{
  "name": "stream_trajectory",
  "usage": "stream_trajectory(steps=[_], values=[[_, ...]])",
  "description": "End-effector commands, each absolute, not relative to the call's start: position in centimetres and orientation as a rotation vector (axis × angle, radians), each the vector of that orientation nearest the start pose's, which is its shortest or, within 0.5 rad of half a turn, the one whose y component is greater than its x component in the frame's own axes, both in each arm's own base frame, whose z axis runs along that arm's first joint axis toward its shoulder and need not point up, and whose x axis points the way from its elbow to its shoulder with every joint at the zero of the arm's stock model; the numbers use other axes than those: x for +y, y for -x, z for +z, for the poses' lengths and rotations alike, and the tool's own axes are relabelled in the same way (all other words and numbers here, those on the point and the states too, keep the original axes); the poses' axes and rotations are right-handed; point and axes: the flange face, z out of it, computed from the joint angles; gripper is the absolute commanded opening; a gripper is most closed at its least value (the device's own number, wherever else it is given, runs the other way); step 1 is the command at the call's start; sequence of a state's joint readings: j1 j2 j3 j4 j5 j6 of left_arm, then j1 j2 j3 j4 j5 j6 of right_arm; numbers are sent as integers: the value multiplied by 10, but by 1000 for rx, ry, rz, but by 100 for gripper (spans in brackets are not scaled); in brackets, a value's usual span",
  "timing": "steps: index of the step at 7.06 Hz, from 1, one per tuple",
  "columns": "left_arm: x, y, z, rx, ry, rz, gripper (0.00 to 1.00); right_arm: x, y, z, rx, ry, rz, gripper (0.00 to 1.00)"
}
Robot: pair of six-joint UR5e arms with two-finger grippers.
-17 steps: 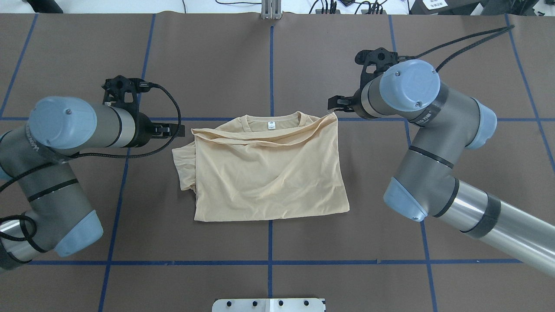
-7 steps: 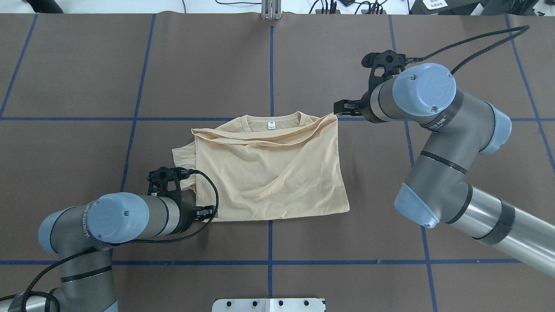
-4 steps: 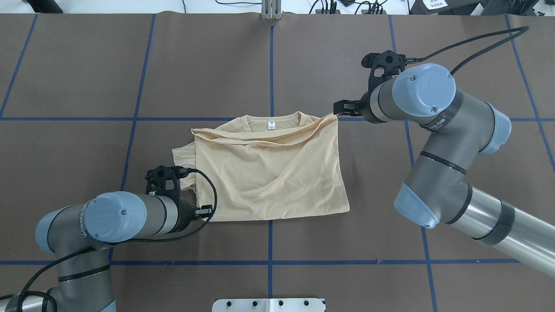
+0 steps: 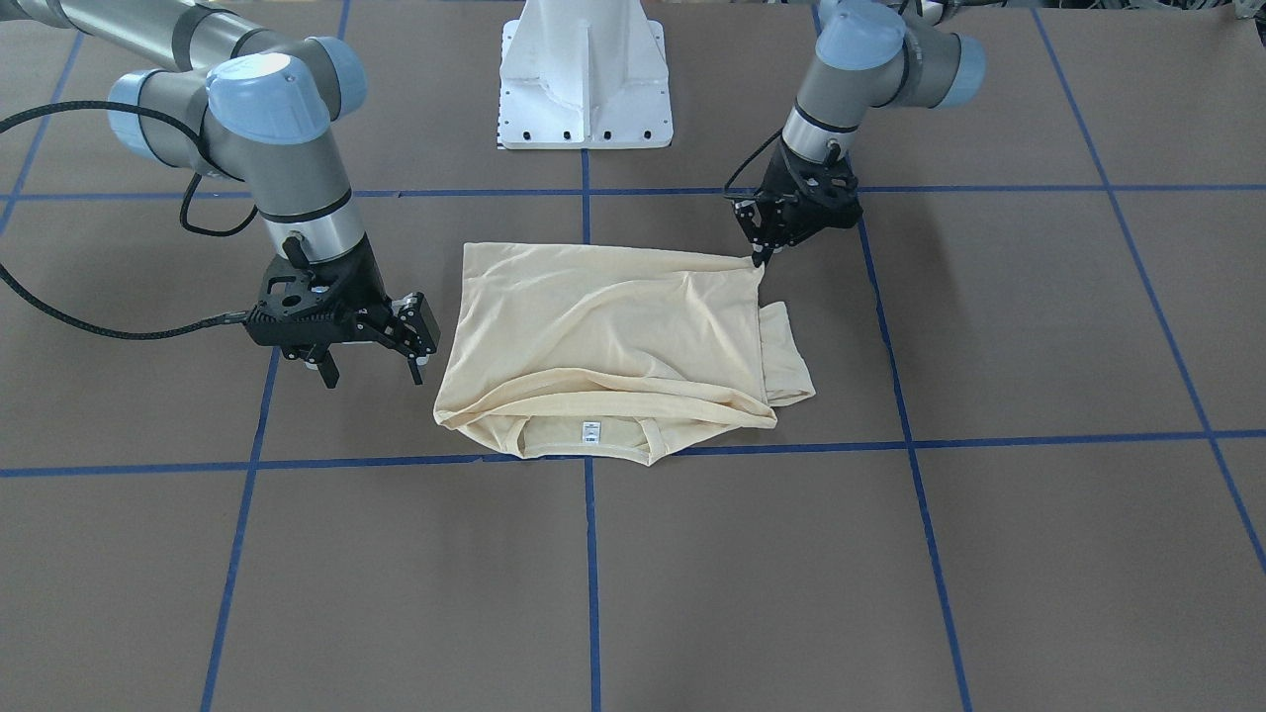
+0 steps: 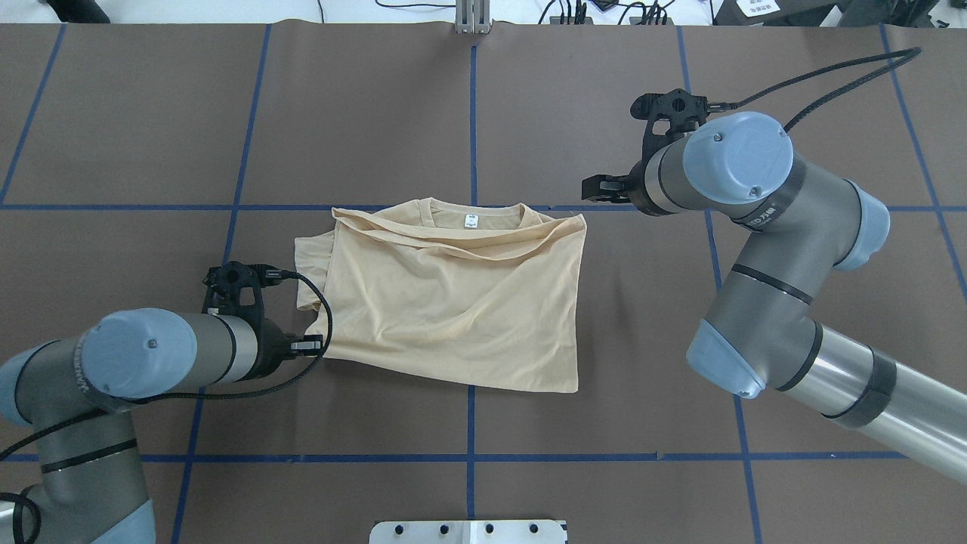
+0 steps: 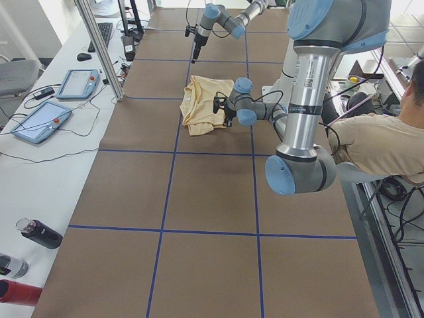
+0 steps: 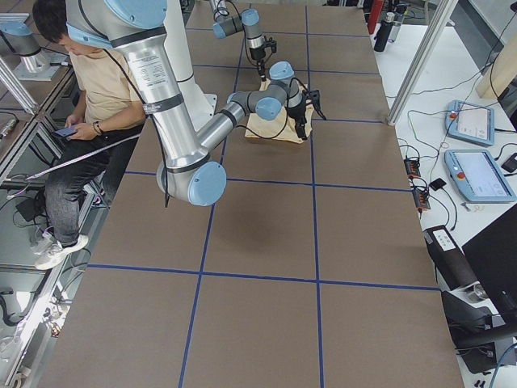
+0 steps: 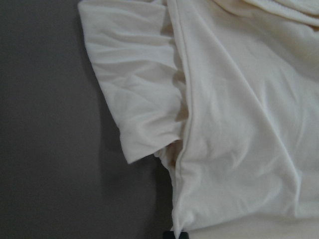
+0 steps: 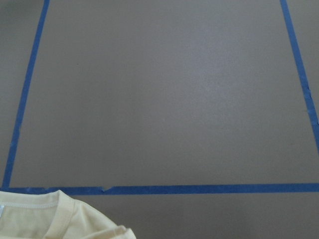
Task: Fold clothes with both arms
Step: 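Fold the grasped side over the shirt with the left gripper, then withdraw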
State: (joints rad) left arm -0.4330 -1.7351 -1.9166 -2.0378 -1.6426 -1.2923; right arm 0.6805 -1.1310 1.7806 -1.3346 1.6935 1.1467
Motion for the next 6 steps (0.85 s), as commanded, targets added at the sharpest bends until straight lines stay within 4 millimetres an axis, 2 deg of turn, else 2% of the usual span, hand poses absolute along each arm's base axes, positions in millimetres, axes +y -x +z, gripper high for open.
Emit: stream_trajectory(steps=[1,2,3,4,5,6], values=[[-430,-390,408,790,-423,-57,0,-492,416,296,-815,-365,188,99],[-478,-368,421,724,-476,-50,0,-491,417,296,-815,-364,188,99],[-535,-368,403,701,-527,-62,0,-490,417,294,-818,-365,186,99],[-589,-390,388,680,-531,-87,0,-490,418,295,-817,-363,185,99],[-637,-400,373,692,-563,-119,0,-490,417,294,-818,-365,186,99],[-666,-404,383,722,-604,-133,0,-489,418,293,-821,-366,184,99]])
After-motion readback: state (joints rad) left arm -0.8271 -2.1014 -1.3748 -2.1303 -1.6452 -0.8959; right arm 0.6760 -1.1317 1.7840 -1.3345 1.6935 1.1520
